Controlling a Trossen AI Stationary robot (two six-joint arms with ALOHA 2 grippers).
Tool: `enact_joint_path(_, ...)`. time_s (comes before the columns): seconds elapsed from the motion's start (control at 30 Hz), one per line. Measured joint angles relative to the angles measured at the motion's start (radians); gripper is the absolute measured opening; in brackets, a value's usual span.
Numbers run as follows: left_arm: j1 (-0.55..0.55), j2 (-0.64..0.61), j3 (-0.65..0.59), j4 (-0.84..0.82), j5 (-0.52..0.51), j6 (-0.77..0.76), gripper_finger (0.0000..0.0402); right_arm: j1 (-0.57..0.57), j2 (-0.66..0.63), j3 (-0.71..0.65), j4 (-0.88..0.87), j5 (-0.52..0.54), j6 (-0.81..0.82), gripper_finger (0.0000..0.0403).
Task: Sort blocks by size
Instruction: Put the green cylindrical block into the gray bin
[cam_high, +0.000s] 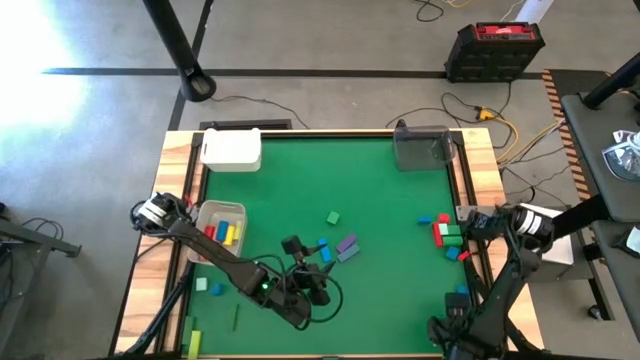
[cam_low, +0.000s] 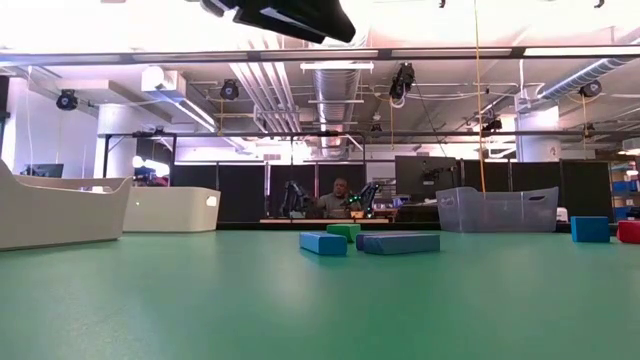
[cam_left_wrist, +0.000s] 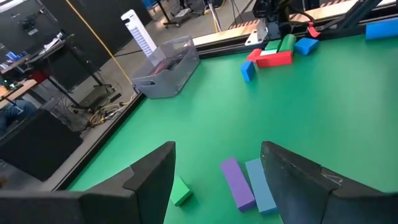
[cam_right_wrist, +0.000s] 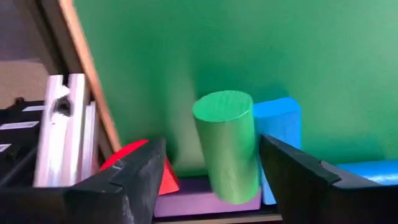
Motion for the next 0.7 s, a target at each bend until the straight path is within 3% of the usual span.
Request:
enact_joint_path(0.23, 0.000, 0.000, 0.000, 0.000, -0.001, -0.020, 0.0221, -0.001, 0.012, 0.000, 0.006, 0.005, -0.009, 0.0180)
enact_joint_path(0.43, 0.000, 0.000, -0.001, -0.001, -0.002, -0.023, 0.0221, -0.002, 0.015, -0.003, 0.029, 0.111, -0.027, 0.0121)
enact_joint_path(0.57, -0.001, 0.000, -0.002, -0.006, -0.003, -0.027, 0.0221, -0.001, 0.012, -0.011, 0.050, 0.129, -0.045, 0.0119)
enact_joint_path(0.7, -0.003, -0.001, -0.020, -0.007, -0.049, -0.050, 0.0221, -0.001, 0.011, -0.031, 0.067, 0.143, -0.051, 0.0150)
